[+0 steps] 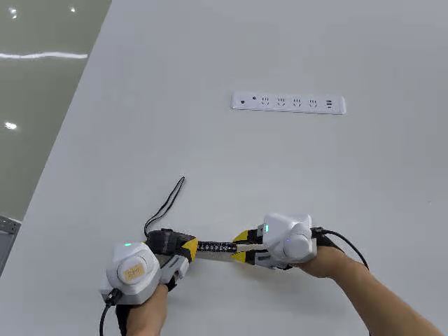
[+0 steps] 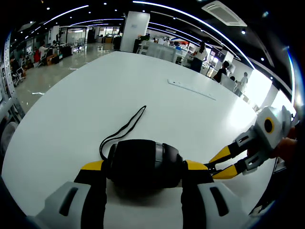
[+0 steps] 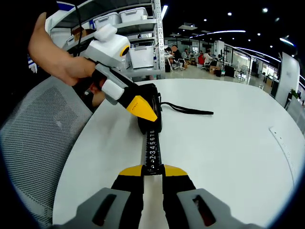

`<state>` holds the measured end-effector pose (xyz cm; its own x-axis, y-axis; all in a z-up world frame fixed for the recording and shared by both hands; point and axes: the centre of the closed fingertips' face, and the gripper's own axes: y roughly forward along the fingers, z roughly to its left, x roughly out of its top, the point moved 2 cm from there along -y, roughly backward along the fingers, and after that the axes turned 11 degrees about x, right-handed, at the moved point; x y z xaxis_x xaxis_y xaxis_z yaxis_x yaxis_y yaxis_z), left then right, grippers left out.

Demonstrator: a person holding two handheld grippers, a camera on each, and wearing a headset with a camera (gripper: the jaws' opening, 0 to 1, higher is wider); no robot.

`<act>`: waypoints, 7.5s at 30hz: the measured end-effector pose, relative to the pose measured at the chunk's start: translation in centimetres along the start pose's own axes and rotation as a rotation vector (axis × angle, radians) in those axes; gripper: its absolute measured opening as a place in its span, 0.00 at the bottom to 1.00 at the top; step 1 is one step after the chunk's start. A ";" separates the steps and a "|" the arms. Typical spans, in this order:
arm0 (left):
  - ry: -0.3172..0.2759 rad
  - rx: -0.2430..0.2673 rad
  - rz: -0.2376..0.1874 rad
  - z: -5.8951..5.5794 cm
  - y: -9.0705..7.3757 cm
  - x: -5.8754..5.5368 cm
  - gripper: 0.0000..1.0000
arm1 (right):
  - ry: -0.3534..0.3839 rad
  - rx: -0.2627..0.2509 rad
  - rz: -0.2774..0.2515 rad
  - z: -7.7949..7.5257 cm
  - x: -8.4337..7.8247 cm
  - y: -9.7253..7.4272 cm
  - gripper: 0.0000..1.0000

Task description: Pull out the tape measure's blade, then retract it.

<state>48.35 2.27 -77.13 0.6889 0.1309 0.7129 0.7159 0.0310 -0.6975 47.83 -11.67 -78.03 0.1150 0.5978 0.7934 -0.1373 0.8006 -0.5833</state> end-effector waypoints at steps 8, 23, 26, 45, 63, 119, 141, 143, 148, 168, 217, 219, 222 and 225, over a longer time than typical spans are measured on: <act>0.001 -0.001 -0.001 0.0 0.1 0.2 0.60 | 0.002 0.002 -0.003 0.0 0.2 0.1 0.13; -0.006 -0.011 0.007 -0.1 0.4 0.4 0.61 | 0.006 0.003 -0.016 -0.2 0.4 0.6 0.13; -0.007 -0.012 0.008 -0.1 0.4 0.4 0.61 | 0.006 0.004 -0.018 -0.3 0.5 0.7 0.13; -0.006 -0.022 0.015 0.0 0.4 0.3 0.61 | 0.004 0.013 -0.024 -0.4 1.0 1.6 0.13; -0.016 -0.030 0.020 0.2 0.4 0.3 0.61 | 0.000 0.021 -0.026 -0.6 1.7 2.9 0.13; -0.073 -0.062 0.038 1.0 0.7 0.0 0.61 | -0.019 0.044 -0.026 -1.3 3.6 6.7 0.13; -0.024 -0.066 0.063 0.6 0.6 -0.5 0.62 | -0.022 0.025 -0.007 -1.0 3.4 7.6 0.14; -0.029 -0.059 0.068 0.6 0.5 -0.6 0.62 | -0.036 0.016 -0.005 -1.2 3.2 7.7 0.14; -0.029 -0.050 0.077 0.6 0.6 -0.7 0.62 | -0.040 0.012 -0.002 -1.3 3.2 7.8 0.14; 0.047 -0.079 0.090 0.6 0.6 -0.7 0.63 | -0.014 -0.001 0.005 -1.2 3.1 7.8 0.15; 0.521 -0.410 -0.083 0.3 -6.9 1.9 0.80 | 0.179 -0.302 -0.057 4.8 3.4 -5.4 0.61; 0.550 -0.421 -0.098 0.2 -7.5 2.0 0.83 | 0.196 -0.315 -0.074 5.4 3.4 -6.2 0.65; 0.580 -0.435 -0.110 0.3 -8.1 2.0 0.88 | 0.204 -0.329 -0.077 6.1 3.1 -7.1 0.69; 0.591 -0.448 -0.116 0.3 -8.7 2.1 0.89 | 0.207 -0.346 -0.074 6.8 2.7 -8.2 0.73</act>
<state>43.50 2.60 -69.59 0.4613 -0.4068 0.7885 0.6783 -0.4112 -0.6089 42.54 -16.86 -69.89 0.3126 0.5055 0.8042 0.2138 0.7875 -0.5781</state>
